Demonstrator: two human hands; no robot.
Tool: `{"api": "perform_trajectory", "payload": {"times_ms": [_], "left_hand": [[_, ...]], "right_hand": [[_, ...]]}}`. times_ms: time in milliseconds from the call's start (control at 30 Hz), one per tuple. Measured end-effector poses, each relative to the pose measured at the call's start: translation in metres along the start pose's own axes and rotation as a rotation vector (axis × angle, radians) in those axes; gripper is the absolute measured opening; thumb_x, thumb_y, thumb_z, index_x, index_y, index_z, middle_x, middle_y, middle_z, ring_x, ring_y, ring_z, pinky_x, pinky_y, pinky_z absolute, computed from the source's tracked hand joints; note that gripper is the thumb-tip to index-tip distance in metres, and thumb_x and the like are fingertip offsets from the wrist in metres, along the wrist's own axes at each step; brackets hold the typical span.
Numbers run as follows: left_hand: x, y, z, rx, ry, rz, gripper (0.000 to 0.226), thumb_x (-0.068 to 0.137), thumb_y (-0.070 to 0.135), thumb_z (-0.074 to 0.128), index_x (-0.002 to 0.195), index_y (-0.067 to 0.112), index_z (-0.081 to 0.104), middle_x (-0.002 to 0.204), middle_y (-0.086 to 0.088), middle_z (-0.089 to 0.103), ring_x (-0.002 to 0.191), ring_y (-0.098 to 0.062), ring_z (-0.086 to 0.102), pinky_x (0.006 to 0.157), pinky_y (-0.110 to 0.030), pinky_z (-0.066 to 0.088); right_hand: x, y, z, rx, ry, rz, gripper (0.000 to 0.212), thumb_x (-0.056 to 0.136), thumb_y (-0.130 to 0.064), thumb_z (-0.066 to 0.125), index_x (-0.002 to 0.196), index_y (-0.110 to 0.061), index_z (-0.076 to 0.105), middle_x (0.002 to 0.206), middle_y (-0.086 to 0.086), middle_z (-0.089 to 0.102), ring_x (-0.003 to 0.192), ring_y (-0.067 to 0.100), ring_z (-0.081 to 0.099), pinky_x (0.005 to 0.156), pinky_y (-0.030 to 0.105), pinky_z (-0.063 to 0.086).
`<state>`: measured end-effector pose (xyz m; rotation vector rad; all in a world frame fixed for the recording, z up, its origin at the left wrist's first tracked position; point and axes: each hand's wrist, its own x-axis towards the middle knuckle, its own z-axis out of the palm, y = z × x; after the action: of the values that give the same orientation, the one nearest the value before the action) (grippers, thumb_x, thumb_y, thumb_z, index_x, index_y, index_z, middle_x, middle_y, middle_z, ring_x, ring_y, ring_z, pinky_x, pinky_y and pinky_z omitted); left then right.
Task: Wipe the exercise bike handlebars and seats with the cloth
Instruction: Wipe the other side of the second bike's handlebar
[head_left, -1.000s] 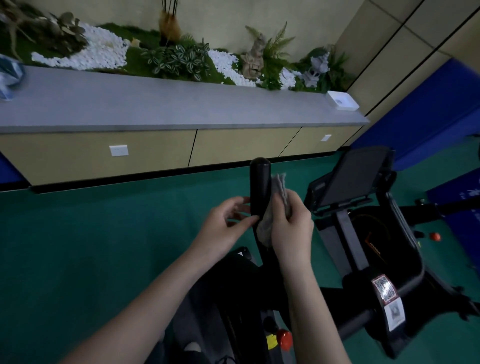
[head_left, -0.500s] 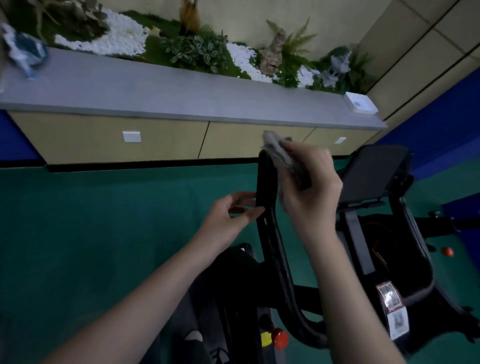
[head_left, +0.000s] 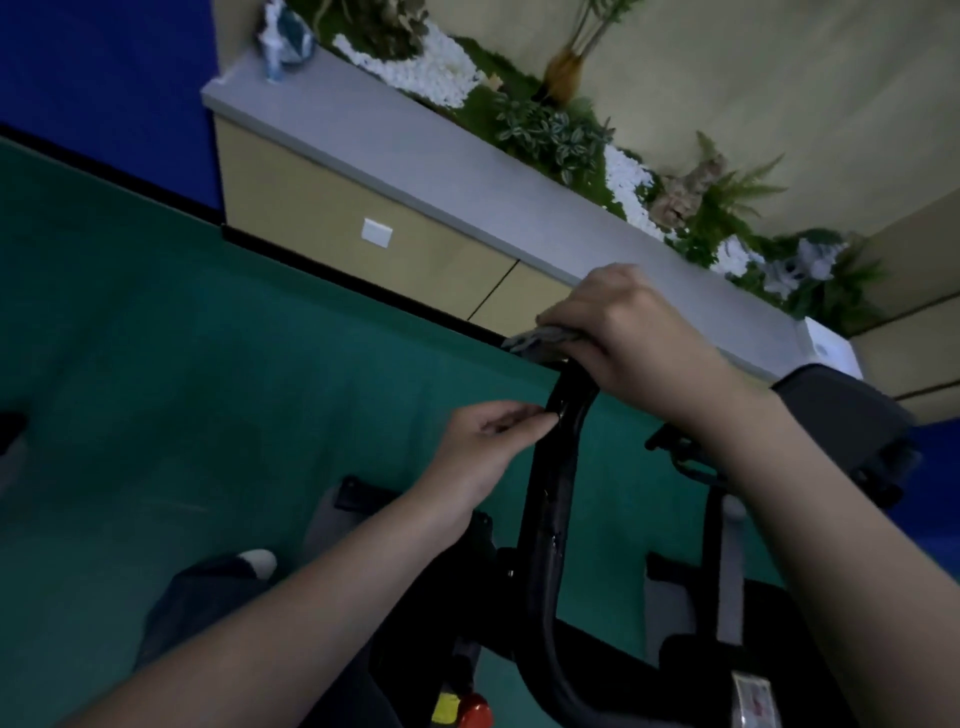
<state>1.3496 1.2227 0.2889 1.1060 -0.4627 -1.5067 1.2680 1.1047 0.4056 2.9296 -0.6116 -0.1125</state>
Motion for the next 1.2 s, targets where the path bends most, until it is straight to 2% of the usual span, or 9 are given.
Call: {"api": "perform_trajectory", "payload": {"times_ms": [67,167,267,467,667,800,967,1100,1200], "left_hand": [[-0.001,-0.002,0.004,-0.050,0.037,0.001,0.020,0.082,0.018,0.071,0.099,0.007,0.072,0.095,0.000,0.073,0.086,-0.001,0.067,0.068,-0.003,0.044],[-0.002,-0.003,0.008,-0.093,0.058,-0.002,0.013,0.083,0.016,0.071,0.094,0.009,0.071,0.089,0.003,0.071,0.073,0.007,0.065,0.061,0.000,0.042],[-0.002,-0.006,0.009,-0.117,0.058,0.002,0.011,0.082,0.016,0.072,0.091,0.011,0.072,0.088,0.004,0.071,0.075,0.004,0.066,0.064,-0.003,0.045],[0.000,-0.007,0.007,-0.115,0.050,0.005,0.005,0.080,0.018,0.073,0.085,0.018,0.071,0.083,0.009,0.071,0.080,0.001,0.067,0.074,-0.010,0.047],[0.002,-0.003,0.007,-0.093,0.051,-0.007,0.005,0.080,0.016,0.073,0.084,0.018,0.071,0.077,0.012,0.069,0.072,0.005,0.065,0.063,-0.002,0.044],[0.005,0.000,0.003,-0.053,0.013,0.001,0.015,0.082,0.017,0.071,0.096,0.010,0.071,0.087,0.005,0.070,0.073,0.008,0.064,0.064,-0.002,0.043],[0.014,0.014,0.003,0.006,-0.023,0.041,0.020,0.085,0.017,0.068,0.102,0.007,0.069,0.097,0.001,0.070,0.078,0.008,0.064,0.069,-0.002,0.043],[0.021,0.031,0.007,0.070,-0.070,0.072,0.022,0.086,0.019,0.068,0.105,0.010,0.068,0.101,-0.002,0.070,0.078,0.007,0.063,0.069,-0.001,0.043],[0.026,0.039,0.012,0.126,-0.107,0.076,0.018,0.086,0.020,0.067,0.103,0.014,0.067,0.102,-0.004,0.067,0.080,-0.001,0.060,0.068,-0.002,0.044]], "right_hand": [[0.009,-0.002,-0.001,-0.002,-0.144,-0.047,0.014,0.088,-0.022,0.065,0.093,-0.010,0.071,0.078,0.007,0.068,0.078,0.029,0.062,0.079,0.037,0.047],[0.018,-0.006,-0.004,-0.025,-0.294,-0.121,0.017,0.091,-0.027,0.061,0.097,-0.013,0.070,0.085,0.005,0.070,0.082,0.025,0.063,0.077,0.036,0.048],[0.034,0.001,-0.015,0.011,-0.448,-0.082,0.016,0.091,-0.026,0.060,0.097,-0.015,0.069,0.087,0.004,0.069,0.082,0.023,0.061,0.075,0.037,0.049],[0.047,0.003,-0.019,-0.071,-0.538,-0.071,0.017,0.091,-0.023,0.057,0.097,-0.014,0.069,0.087,0.007,0.070,0.082,0.025,0.062,0.077,0.040,0.051],[0.057,0.001,-0.023,-0.105,-0.645,-0.042,0.015,0.091,-0.021,0.057,0.097,-0.012,0.068,0.085,0.008,0.065,0.082,0.028,0.061,0.074,0.040,0.052],[0.062,0.017,-0.032,0.008,-0.546,0.103,0.016,0.090,-0.023,0.059,0.094,-0.011,0.069,0.087,0.009,0.066,0.086,0.027,0.061,0.078,0.044,0.052],[0.044,0.009,-0.023,0.101,-0.438,0.109,0.017,0.092,-0.020,0.057,0.099,-0.012,0.070,0.091,0.007,0.069,0.088,0.023,0.061,0.077,0.034,0.049],[0.032,0.024,-0.027,0.179,-0.082,0.303,0.015,0.092,-0.018,0.058,0.097,-0.010,0.070,0.085,0.009,0.070,0.084,0.027,0.063,0.073,0.037,0.049],[0.013,0.022,-0.028,0.285,0.205,0.576,0.014,0.093,-0.016,0.059,0.094,-0.007,0.070,0.076,0.004,0.063,0.076,0.021,0.058,0.063,0.027,0.036]]}}
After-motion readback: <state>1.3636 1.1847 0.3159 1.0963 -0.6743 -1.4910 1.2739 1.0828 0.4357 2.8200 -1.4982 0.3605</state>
